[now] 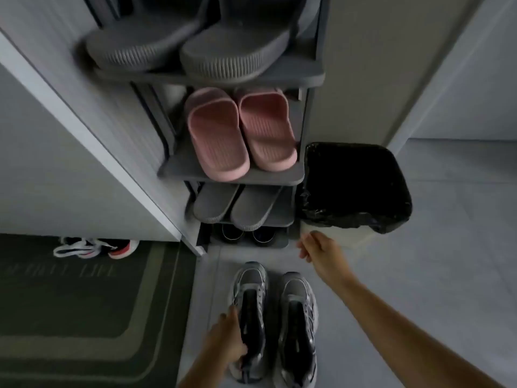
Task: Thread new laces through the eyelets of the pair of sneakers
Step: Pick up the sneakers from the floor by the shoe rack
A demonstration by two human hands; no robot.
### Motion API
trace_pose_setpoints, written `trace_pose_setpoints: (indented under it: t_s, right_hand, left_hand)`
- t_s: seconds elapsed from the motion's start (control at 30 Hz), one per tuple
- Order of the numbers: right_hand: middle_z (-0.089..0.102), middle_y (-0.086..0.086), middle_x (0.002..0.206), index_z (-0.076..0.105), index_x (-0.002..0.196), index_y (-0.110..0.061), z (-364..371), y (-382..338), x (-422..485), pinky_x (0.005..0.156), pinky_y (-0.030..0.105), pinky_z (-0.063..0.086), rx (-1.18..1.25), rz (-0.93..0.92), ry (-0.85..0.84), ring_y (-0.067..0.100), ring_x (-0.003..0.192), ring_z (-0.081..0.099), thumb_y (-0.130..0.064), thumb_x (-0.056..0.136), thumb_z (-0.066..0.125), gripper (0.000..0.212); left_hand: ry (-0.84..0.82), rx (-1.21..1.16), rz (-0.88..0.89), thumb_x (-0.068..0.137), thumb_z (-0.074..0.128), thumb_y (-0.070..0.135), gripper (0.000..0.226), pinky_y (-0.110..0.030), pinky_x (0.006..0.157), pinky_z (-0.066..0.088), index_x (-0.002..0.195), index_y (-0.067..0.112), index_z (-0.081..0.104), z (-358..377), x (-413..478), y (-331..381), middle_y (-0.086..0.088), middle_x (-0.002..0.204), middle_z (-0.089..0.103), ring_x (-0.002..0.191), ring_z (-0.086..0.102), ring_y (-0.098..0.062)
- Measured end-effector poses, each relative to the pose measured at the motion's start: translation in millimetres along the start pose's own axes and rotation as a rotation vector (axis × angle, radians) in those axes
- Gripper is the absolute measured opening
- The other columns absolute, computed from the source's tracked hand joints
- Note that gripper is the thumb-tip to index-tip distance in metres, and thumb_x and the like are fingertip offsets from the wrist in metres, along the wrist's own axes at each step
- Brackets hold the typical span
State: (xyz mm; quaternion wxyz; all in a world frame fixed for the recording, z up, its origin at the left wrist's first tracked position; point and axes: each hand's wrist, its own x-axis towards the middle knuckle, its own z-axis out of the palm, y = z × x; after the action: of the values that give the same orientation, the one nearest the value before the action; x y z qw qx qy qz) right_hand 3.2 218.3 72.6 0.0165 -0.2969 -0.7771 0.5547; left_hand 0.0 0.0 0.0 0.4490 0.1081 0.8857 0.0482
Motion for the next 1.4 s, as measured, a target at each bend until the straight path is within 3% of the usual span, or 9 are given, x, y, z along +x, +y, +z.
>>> trace_pose_setpoints:
  t_s: [0.13,0.33,0.5,0.6,0.77,0.93,1.03,1.23,1.4]
  right_hand:
    - [0.054,-0.001,0.060,0.054,0.069,-0.016,18,18,5,0.052,0.012,0.038,0.116,0.016,0.044,0.010,0.054,0.046,-0.022,0.097,0.040,0.031]
    - [0.050,0.000,0.057,0.055,0.069,-0.008,36,58,-29,0.049,0.012,0.036,0.162,0.114,0.081,0.014,0.053,0.044,-0.021,0.097,0.040,0.035]
    - [0.049,0.001,0.058,0.048,0.063,-0.012,48,82,-48,0.058,0.030,0.036,0.071,0.219,0.139,0.018,0.058,0.046,-0.022,0.095,0.042,0.035]
    - [0.047,0.004,0.084,0.050,0.080,-0.011,62,99,-58,0.071,0.033,0.034,-0.172,0.266,0.150,0.028,0.087,0.051,-0.027,0.090,0.052,0.019]
    - [0.041,0.010,0.123,0.038,0.116,-0.010,72,131,-74,0.096,0.034,0.036,-0.625,0.471,-0.028,0.030,0.121,0.041,-0.038,0.088,0.050,0.041]
    - [0.047,0.015,0.120,0.041,0.099,-0.010,66,139,-76,0.088,0.033,0.040,-0.591,0.466,-0.039,0.034,0.113,0.049,-0.009,0.089,0.037,0.011]
    - [0.050,0.015,0.112,0.041,0.091,-0.012,62,129,-75,0.075,0.033,0.038,-0.550,0.387,0.001,0.034,0.104,0.053,-0.008,0.089,0.039,0.005]
    - [0.052,0.014,0.106,0.050,0.097,-0.006,43,89,-80,0.073,0.033,0.043,-0.530,0.235,0.028,0.034,0.094,0.056,-0.009,0.090,0.041,0.012]
    - [0.054,0.015,0.104,0.037,0.075,-0.016,25,33,-111,0.072,0.033,0.039,-0.486,0.185,0.044,0.033,0.089,0.054,-0.010,0.090,0.040,0.016]
  left_hand:
    - [0.029,0.101,-0.027,0.086,0.058,0.022,0.089,-0.035,0.095,0.041,0.145,0.017,-0.009,26,10,-1,-0.009,0.138,0.036,0.118,0.050,-0.026]
    - [0.210,0.060,0.046,0.093,0.047,0.028,0.074,-0.027,0.083,0.046,0.145,0.025,-0.006,35,18,-9,-0.006,0.134,0.042,0.106,0.058,-0.018]
    - [0.206,0.176,0.149,0.096,0.023,0.015,0.056,-0.033,0.088,0.044,0.144,0.037,0.005,25,16,-5,-0.011,0.129,0.046,0.107,0.056,-0.026]
    - [0.173,0.195,0.132,0.096,0.026,0.019,0.049,-0.036,0.092,0.042,0.142,0.032,0.017,27,16,-3,-0.012,0.130,0.043,0.112,0.054,-0.031]
    - [0.229,0.126,0.108,0.095,0.029,0.019,0.032,-0.034,0.089,0.042,0.125,0.016,0.040,24,23,-5,-0.009,0.121,0.052,0.110,0.054,-0.028]
    - [0.330,-0.066,0.145,0.095,0.029,0.018,0.031,-0.027,0.081,0.038,0.124,0.020,0.041,20,22,-6,-0.006,0.121,0.053,0.107,0.054,-0.022]
    - [0.301,-0.101,0.184,0.095,0.030,0.012,0.045,-0.030,0.095,0.039,0.138,0.023,0.029,13,25,-5,-0.004,0.138,0.041,0.119,0.047,-0.022]
    - [0.236,-0.219,0.224,0.094,0.045,0.030,0.050,-0.032,0.096,0.041,0.139,0.019,0.027,-17,-10,16,-0.004,0.138,0.045,0.121,0.049,-0.020]
    - [0.069,-0.367,0.281,0.090,0.048,0.044,0.053,-0.030,0.096,0.041,0.132,0.014,0.037,-27,-73,25,-0.006,0.133,0.051,0.118,0.051,-0.021]
